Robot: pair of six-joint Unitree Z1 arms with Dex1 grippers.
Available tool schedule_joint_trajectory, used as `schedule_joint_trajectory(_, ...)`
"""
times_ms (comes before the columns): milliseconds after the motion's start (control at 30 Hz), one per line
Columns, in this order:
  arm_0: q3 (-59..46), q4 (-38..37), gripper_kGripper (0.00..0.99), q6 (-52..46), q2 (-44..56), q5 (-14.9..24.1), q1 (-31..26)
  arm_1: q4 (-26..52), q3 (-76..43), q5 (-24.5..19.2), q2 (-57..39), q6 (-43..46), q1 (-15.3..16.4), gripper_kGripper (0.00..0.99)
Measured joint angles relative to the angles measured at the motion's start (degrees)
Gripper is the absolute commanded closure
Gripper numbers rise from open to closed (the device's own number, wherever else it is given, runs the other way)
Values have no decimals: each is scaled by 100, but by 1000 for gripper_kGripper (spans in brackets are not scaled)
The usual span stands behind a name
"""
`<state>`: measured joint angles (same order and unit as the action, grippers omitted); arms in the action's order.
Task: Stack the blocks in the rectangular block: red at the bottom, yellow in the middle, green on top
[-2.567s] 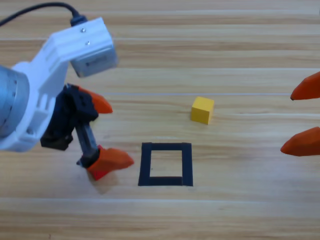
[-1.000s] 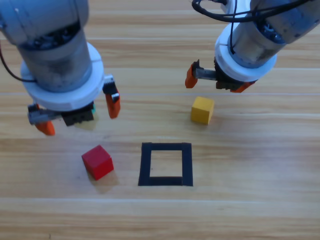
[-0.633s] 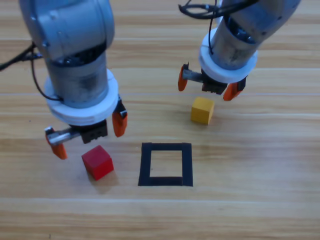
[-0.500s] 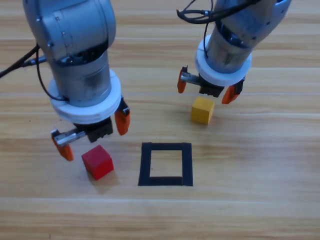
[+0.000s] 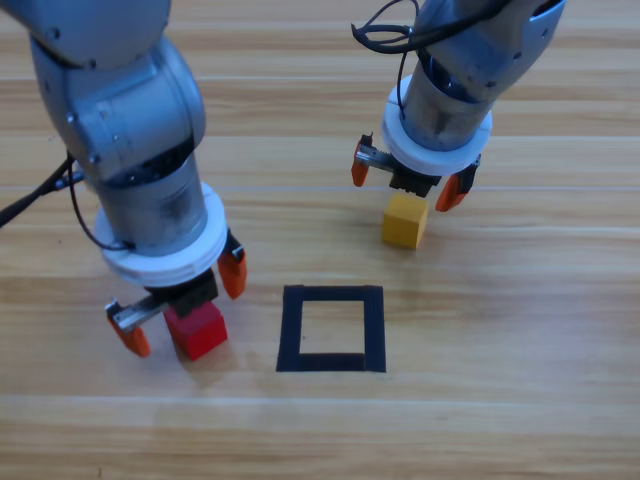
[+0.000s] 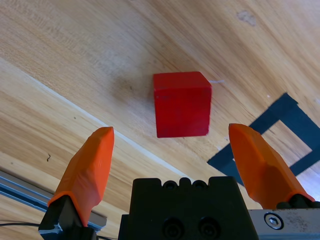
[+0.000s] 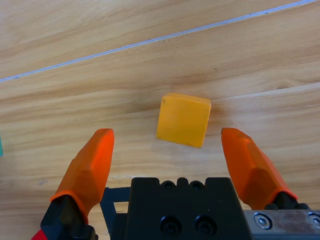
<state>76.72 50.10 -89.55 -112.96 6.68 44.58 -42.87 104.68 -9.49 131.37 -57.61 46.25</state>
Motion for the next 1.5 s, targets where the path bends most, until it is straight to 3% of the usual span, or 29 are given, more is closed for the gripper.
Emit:
schedule_joint_trajectory(333, -89, -146, 16, -217, -41, 3, -55, -11, 64, 0, 442, -170, -1, 71)
schedule_joint_trajectory(433, -89, -169, 31, -217, -117, 3, -55, -63, 118, 0, 509, -248, -1, 175)
schedule_joint_trajectory(633, -86, -174, 47, -217, -307, 2, -56, -454, 477, -14, 592, -256, -1, 185)
schedule_joint_trajectory(667, -86, -175, 47, -218, -317, 2, -56, -459, 491, -14, 608, -256, -1, 238)
schedule_joint_trajectory(833, -81, -194, 45, -230, -350, 3, -60, -488, 557, -28, 763, -254, 0, 855)
schedule_joint_trajectory(900, -73, -195, 45, -230, -384, 3, -62, -504, 557, -28, 765, -253, -1, 990)
schedule_joint_trajectory(1267, 94, -278, 88, -130, -641, 3, -67, -1202, 609, -54, 698, 638, -6, 990)
schedule_joint_trajectory(1500, 82, -283, 251, -58, -640, 3, -75, -1501, -301, -112, -500, 1158, 4, 990)
